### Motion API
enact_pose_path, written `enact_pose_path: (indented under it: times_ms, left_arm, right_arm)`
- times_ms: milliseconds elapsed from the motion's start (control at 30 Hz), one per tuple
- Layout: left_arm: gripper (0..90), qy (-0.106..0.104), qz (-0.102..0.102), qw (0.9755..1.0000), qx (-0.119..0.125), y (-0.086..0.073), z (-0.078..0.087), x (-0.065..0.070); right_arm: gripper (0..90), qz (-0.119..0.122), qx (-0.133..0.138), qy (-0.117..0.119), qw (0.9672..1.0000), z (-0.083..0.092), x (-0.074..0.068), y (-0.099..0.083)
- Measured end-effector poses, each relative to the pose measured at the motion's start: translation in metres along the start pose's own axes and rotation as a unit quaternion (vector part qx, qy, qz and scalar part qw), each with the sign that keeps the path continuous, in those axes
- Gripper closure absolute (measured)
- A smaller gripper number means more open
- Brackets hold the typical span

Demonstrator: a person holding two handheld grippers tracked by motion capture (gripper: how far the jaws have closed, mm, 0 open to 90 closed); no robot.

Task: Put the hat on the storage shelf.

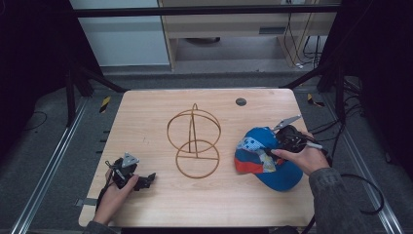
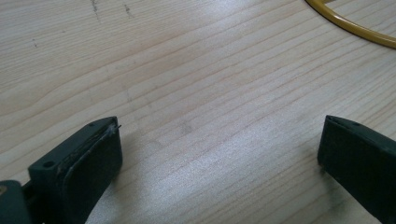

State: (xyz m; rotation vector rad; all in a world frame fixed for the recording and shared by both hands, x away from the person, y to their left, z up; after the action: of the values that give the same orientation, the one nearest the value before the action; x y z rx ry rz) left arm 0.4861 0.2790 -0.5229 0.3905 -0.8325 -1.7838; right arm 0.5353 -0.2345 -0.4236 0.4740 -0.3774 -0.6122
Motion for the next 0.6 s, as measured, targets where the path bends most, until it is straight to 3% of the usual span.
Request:
enact_pose_path:
  times_ms: [133,200,333,400,433,600]
  left_arm:
    - [0.0,0.000,0.000,1.0000,0.000,0.0000,0.0000,0.0000]
    - [0.0,0.000,0.000,1.0000,0.000,0.0000,0.0000,0.0000]
    - [0.0,0.000,0.000,1.0000,0.000,0.0000,0.0000,0.0000]
    - [0.0,0.000,0.000,1.0000,0.000,0.0000,0.0000,0.0000]
    - [0.0,0.000,0.000,1.0000,0.000,0.0000,0.0000,0.0000]
    - [0.0,0.000,0.000,1.0000,0.000,0.0000,0.0000,0.0000]
  right_arm:
    - [42.6,0.006,-0.004,0.008,0.9999,-0.0020,-0.0011,-0.0002]
    - [45.3,0.005,-0.005,0.009,0.9999,-0.0023,-0.0013,-0.0003]
    - [64.6,0.013,-0.007,0.027,0.9995,-0.0043,-0.0013,-0.0020]
    - [68.7,0.011,-0.006,0.029,0.9995,-0.0045,-0.0019,-0.0021]
    - [76.1,0.013,-0.005,0.031,0.9994,-0.0044,-0.0018,-0.0023]
    - [86.5,0.014,-0.003,0.036,0.9993,-0.0038,-0.0009,-0.0040]
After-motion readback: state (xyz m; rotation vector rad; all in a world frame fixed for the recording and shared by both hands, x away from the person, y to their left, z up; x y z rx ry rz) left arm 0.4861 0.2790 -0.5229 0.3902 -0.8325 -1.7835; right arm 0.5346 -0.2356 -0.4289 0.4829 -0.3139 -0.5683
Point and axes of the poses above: each handheld gripper's, and its own axes: z roughly backward along the jaws, y roughly out of its top, x roughly to its right, the point moved 2 cm from there along -z, roughly forward along the jaws, and after that the axes turned 12 degrees about z, right-handed, at the moved point
